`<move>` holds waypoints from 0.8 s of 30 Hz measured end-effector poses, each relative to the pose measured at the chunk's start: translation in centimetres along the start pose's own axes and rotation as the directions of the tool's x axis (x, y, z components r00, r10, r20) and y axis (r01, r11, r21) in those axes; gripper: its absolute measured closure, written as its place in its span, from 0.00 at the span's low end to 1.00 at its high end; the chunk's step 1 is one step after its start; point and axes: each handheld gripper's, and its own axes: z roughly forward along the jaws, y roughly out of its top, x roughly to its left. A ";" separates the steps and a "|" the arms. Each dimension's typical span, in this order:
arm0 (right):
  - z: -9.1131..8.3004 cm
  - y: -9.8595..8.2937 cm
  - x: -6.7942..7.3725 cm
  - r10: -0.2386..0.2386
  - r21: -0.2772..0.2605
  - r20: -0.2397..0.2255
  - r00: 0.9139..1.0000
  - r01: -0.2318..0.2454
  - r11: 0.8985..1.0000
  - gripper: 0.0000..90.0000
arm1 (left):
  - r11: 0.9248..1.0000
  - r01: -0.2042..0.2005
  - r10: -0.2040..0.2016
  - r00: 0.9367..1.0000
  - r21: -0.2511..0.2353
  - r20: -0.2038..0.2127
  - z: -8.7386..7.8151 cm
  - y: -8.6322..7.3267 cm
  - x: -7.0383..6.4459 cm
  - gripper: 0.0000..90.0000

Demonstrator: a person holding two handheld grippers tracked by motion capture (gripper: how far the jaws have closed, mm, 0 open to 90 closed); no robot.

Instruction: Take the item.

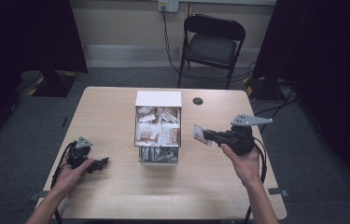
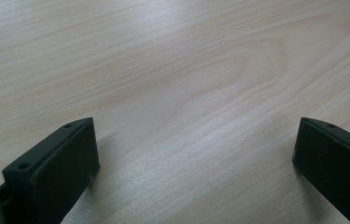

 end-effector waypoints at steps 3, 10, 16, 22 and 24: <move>0.9 -0.7 -0.4 0.014 0.020 0.005 1.000 -0.014 1.000 1.00 | 1.000 0.000 0.000 1.000 0.000 0.000 0.0 0.0 0.0 0.00; 2.3 -1.9 -1.2 0.033 0.052 0.019 0.999 -0.034 0.998 1.00 | 1.000 0.000 0.000 1.000 0.000 0.000 0.0 0.0 0.0 0.00; 3.2 -2.1 -0.9 0.017 0.058 0.017 1.000 -0.018 0.998 1.00 | 1.000 0.000 0.000 1.000 0.000 0.000 0.0 0.0 0.0 0.00; 4.4 -2.3 -1.2 0.029 0.077 0.017 0.999 -0.030 0.997 1.00 | 1.000 0.000 0.000 1.000 0.000 0.000 0.0 0.0 0.0 0.00; 4.8 -2.3 -1.2 0.025 0.087 0.021 0.999 -0.027 0.996 1.00 | 1.000 -0.001 0.001 1.000 0.000 0.000 0.0 0.0 0.0 0.00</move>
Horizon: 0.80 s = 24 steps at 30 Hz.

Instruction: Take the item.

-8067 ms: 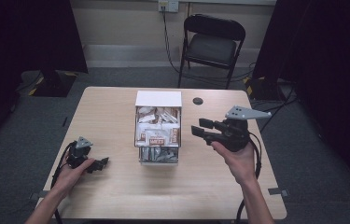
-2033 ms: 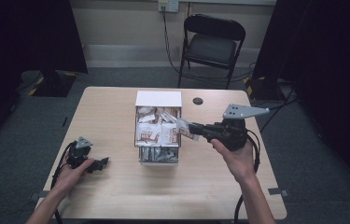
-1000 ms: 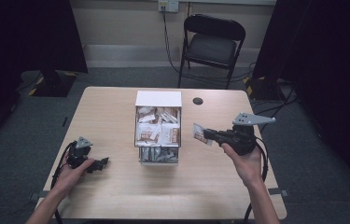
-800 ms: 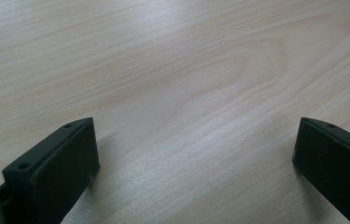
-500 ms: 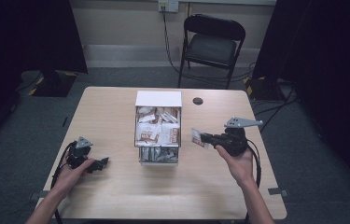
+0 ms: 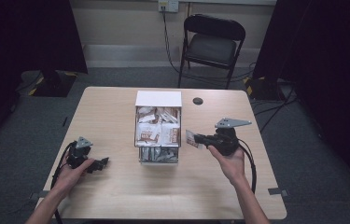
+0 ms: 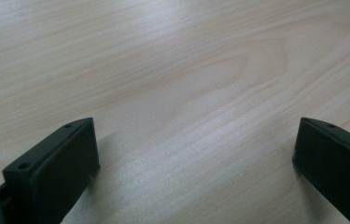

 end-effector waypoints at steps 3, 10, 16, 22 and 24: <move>0.8 -0.2 -0.5 0.012 0.020 0.004 1.000 -0.013 1.000 1.00 | 1.000 0.000 0.000 1.000 0.000 0.000 0.0 0.0 0.0 0.00; 2.5 -1.0 -1.8 0.038 0.069 0.016 0.999 -0.039 0.997 1.00 | 1.000 0.001 -0.001 1.000 0.000 0.001 0.0 0.0 0.0 0.00; 3.4 -2.6 -2.7 0.073 0.083 0.026 0.997 -0.075 0.994 1.00 | 1.000 0.001 -0.001 1.000 0.000 0.001 0.0 0.0 0.0 0.00; 4.2 -3.8 -3.5 0.094 0.112 0.034 0.995 -0.097 0.989 1.00 | 1.000 0.001 -0.001 1.000 0.000 0.000 0.0 0.0 0.0 0.00; 4.7 -4.2 -3.8 0.098 0.124 0.037 0.994 -0.102 0.987 1.00 | 1.000 0.000 0.000 1.000 0.000 0.000 0.0 0.0 0.0 0.00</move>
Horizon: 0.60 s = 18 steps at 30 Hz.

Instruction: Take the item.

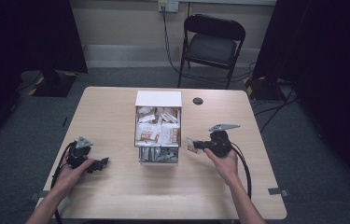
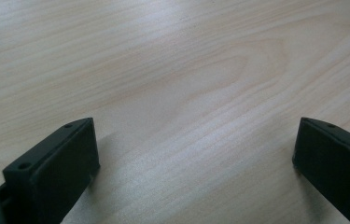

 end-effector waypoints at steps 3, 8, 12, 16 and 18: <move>0.6 -0.4 -0.1 0.000 0.023 0.002 1.000 0.000 1.000 1.00 | 1.000 0.000 0.000 1.000 0.000 0.000 0.0 0.0 0.0 0.00; 1.1 -0.7 -0.2 0.000 0.042 0.010 1.000 -0.001 0.999 1.00 | 1.000 0.000 0.000 1.000 0.000 0.000 0.0 0.0 0.0 0.00; 1.7 -1.1 -0.5 0.006 0.059 0.019 1.000 -0.007 0.998 1.00 | 1.000 0.000 0.000 1.000 0.000 0.000 0.0 0.0 0.0 0.00; 2.0 -1.3 -0.9 0.015 0.062 0.028 1.000 -0.017 0.998 1.00 | 1.000 0.000 0.000 1.000 0.000 0.000 0.0 0.0 0.0 0.00; 2.1 -1.4 -1.0 0.016 0.069 0.033 0.999 -0.018 0.997 1.00 | 1.000 0.000 0.000 1.000 0.000 0.000 0.0 0.0 0.0 0.00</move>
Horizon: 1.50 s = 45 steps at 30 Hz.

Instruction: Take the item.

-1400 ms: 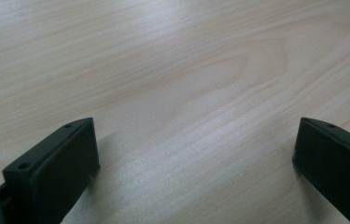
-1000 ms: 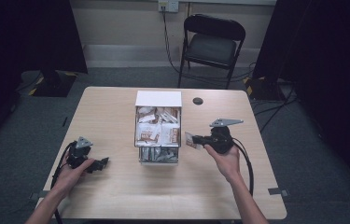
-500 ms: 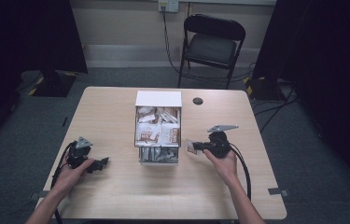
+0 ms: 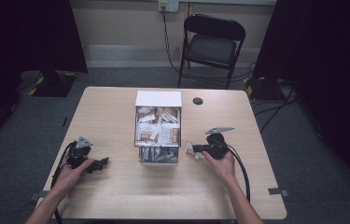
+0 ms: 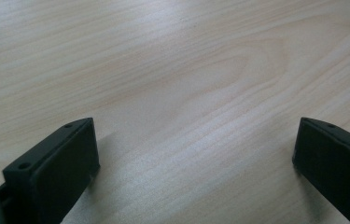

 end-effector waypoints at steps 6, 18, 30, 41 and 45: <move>0.4 -0.3 -0.3 0.002 0.003 0.012 1.000 -0.002 1.000 0.99 | 1.000 0.000 0.000 1.000 0.000 0.000 0.0 0.0 0.0 0.00; 0.6 -0.4 -0.9 0.013 0.006 0.035 0.999 -0.014 1.000 0.94 | 1.000 0.000 0.000 1.000 0.000 0.000 0.0 0.0 0.0 0.00; 0.1 -0.4 -1.4 0.043 -0.024 0.081 0.996 -0.041 0.999 0.76 | 1.000 0.000 0.000 1.000 0.000 0.000 0.0 0.0 0.0 0.00; -0.9 -0.2 -1.5 0.077 -0.069 0.107 0.991 -0.070 0.995 0.53 | 1.000 0.000 0.000 1.000 0.000 0.001 0.0 0.0 0.0 0.00; -1.2 -0.2 -1.5 0.077 -0.067 0.114 0.990 -0.069 0.995 0.48 | 1.000 0.000 0.000 1.000 0.000 0.001 0.0 0.0 0.0 0.00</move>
